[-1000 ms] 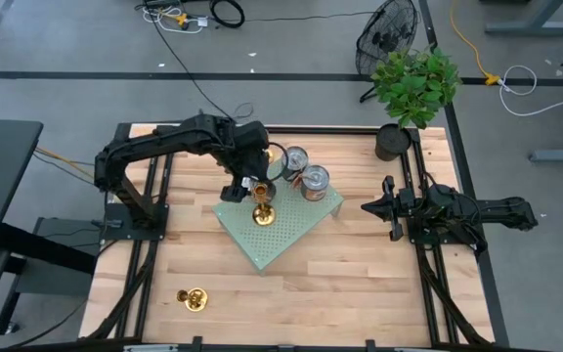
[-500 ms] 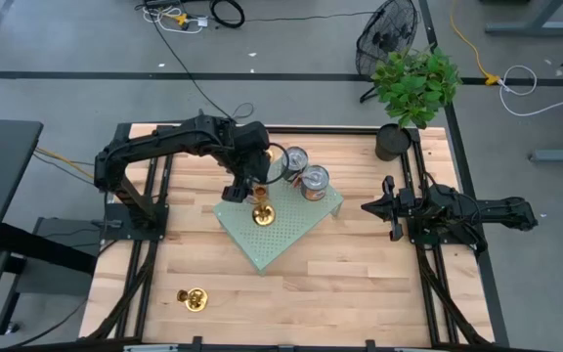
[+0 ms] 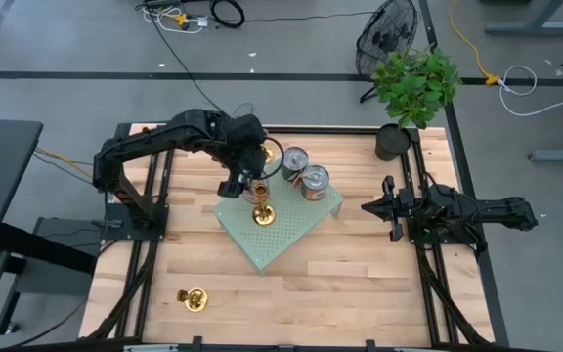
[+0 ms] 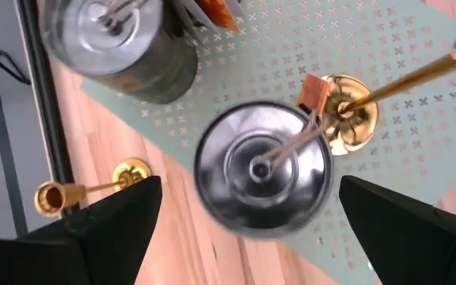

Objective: Pick & Place candle stick holders
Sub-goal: Adjust the silver candle can

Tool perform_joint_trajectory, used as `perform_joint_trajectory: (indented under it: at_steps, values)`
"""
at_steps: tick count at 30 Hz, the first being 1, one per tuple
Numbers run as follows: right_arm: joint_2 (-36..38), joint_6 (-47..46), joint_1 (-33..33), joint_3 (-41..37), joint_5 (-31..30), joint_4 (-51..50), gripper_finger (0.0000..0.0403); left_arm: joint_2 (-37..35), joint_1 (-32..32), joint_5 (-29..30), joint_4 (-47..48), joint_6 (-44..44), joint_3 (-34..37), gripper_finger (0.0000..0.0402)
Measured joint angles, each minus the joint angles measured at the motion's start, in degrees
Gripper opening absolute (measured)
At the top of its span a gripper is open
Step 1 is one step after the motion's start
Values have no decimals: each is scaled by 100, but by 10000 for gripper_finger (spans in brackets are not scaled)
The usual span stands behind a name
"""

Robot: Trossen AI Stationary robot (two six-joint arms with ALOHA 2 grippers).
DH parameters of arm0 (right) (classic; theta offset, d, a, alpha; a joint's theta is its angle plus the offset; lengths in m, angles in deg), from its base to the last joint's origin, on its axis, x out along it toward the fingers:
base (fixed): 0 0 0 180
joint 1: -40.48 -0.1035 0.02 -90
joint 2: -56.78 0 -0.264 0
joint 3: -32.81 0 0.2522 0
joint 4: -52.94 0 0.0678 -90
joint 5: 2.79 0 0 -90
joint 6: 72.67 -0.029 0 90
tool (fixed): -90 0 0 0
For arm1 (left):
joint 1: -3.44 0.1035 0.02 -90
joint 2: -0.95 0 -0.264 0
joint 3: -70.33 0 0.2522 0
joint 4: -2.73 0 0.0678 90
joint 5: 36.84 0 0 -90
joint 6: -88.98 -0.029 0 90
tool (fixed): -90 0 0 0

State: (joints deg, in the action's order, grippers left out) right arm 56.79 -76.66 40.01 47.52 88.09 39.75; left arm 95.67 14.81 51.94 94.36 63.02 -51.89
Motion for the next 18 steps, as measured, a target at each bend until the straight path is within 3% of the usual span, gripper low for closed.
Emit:
perform_joint_trajectory:
  at_steps: [8,18]
  values:
    - [0,0,2,-1,1,0,3,-2,174,65,594,202,-329,389]
    - [0,0,1,0,0,0,3,-74,413,29,933,613,-321,343]
